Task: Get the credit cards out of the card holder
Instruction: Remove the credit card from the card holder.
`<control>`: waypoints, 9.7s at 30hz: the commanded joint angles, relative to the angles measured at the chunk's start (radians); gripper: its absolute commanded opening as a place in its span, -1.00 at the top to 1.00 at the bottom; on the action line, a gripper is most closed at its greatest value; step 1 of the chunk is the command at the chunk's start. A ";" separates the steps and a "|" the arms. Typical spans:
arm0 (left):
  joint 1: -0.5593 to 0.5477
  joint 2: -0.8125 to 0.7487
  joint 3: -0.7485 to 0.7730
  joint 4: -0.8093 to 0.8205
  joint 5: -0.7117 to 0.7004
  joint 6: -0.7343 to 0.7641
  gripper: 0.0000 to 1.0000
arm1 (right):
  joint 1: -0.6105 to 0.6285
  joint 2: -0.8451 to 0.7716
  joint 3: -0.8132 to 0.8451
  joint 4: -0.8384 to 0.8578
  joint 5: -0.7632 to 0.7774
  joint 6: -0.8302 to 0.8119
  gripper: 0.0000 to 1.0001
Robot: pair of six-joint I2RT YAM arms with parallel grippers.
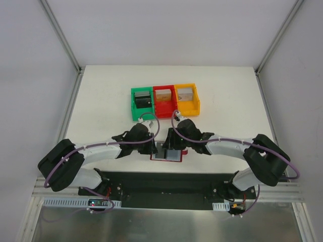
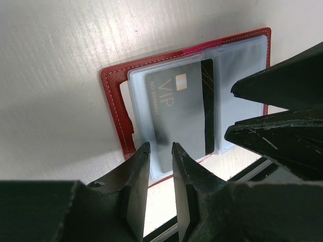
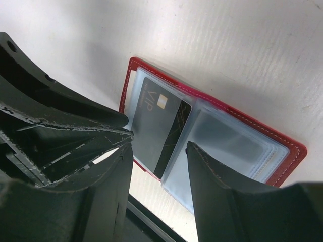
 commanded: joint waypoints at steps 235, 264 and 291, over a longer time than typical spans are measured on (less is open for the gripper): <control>0.012 -0.042 -0.174 0.145 -0.031 -0.193 0.20 | -0.080 -0.003 -0.277 0.487 -0.210 0.195 0.22; 0.003 -0.031 -0.157 0.105 -0.090 -0.170 0.79 | -0.081 0.025 -0.255 0.414 -0.164 0.177 0.14; 0.004 -0.157 -0.145 0.279 0.028 -0.118 0.71 | -0.088 0.005 -0.252 0.362 -0.152 0.166 0.12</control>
